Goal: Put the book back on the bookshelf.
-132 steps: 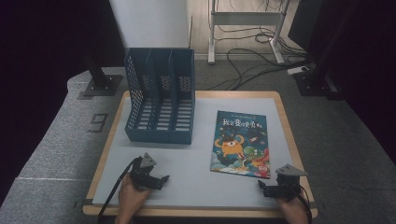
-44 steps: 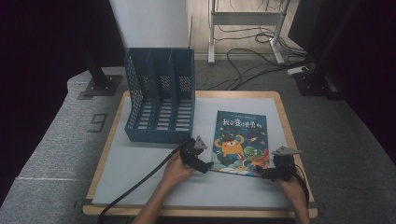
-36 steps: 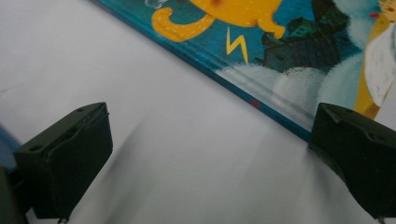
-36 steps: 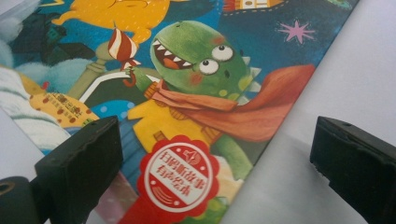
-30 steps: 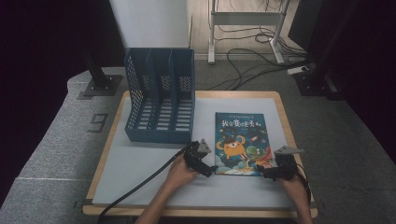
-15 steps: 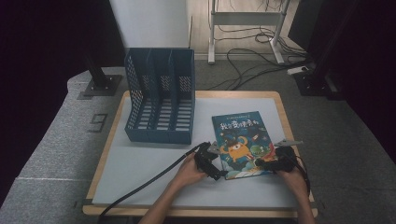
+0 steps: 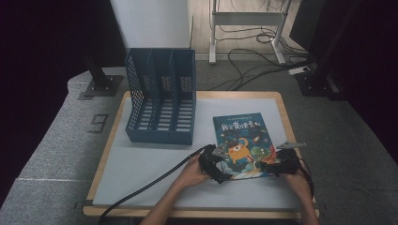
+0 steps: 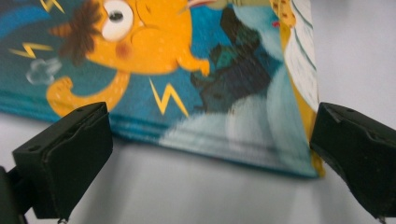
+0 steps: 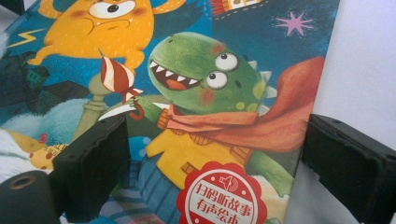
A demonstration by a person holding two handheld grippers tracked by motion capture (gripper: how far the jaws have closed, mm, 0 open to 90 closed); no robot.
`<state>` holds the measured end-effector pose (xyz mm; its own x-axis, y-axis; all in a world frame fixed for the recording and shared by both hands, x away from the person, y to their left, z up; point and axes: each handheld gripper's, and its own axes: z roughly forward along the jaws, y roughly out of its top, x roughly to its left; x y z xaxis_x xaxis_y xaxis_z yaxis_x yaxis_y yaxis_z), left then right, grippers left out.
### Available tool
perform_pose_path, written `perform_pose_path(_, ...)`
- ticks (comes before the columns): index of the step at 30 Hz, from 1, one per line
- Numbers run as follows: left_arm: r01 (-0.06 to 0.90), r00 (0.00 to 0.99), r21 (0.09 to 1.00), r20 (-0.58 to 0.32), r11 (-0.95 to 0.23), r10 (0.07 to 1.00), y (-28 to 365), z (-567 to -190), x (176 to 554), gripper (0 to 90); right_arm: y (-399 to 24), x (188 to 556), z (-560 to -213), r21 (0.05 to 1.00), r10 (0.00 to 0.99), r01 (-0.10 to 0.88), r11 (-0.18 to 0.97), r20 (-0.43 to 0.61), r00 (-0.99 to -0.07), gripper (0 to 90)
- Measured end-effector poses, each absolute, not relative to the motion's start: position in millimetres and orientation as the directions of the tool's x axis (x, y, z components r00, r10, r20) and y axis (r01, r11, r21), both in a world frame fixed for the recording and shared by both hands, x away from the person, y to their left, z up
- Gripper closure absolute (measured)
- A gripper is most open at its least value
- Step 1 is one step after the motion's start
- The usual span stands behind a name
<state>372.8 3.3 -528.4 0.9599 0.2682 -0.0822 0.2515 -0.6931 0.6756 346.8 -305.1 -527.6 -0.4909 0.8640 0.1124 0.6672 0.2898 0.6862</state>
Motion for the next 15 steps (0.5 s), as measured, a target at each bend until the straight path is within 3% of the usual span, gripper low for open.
perform_pose_path(3, 0.253, 0.96, 0.667, -0.081, -0.701, 0.269, 9.0, -527.9, 377.2, 0.0, -307.1, 345.5, -528.9, 0.698, 0.862, 0.66, 0.279, 0.121, -0.492, 7.9)
perform_pose_path(7, 0.246, 0.951, 0.636, -0.013, -0.732, 0.308, 16.9, -525.3, 385.0, 0.0, -309.2, 347.9, -528.7, 0.698, 0.856, 0.657, 0.285, 0.124, -0.503, 8.2)
perform_pose_path(15, 0.235, 0.959, 0.662, -0.037, -0.711, 0.282, 16.5, -529.6, 387.3, 0.0, -304.9, 363.3, -528.5, 0.692, 0.862, 0.663, 0.287, 0.116, -0.494, 6.1)
